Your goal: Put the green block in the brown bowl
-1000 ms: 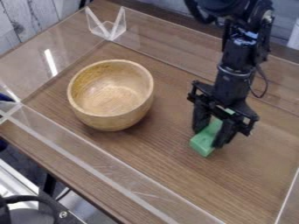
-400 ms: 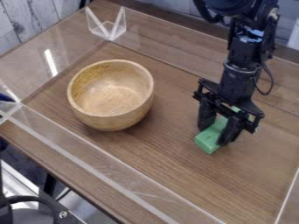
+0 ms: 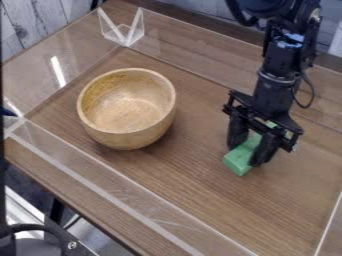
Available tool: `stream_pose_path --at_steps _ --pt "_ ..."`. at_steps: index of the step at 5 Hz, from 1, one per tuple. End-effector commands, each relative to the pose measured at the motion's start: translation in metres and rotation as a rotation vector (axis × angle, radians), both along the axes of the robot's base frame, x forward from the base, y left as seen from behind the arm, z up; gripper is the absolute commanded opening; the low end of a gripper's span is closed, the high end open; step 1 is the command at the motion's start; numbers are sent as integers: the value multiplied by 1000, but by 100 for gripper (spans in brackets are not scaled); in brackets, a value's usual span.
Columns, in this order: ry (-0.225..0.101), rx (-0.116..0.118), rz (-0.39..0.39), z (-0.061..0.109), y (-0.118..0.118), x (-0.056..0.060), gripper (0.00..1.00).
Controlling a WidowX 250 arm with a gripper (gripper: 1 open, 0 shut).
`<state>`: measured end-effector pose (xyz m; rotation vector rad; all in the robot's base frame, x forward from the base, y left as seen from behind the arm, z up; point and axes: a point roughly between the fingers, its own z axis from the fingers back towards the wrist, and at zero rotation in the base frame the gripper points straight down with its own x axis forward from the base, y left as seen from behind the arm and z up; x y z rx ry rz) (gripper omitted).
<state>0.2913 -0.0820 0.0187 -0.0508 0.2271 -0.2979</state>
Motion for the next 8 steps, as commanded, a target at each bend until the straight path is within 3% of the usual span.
stream_pose_path --at_steps 1,6,7,8 --pt "-9 -21 -38 1 -11 2 0" --pt "41 -57 -70 2 -17 -9 0" --pt "19 -60 -66 14 -14 -11 0" --pt "-45 -59 -36 44 -3 -12 0"
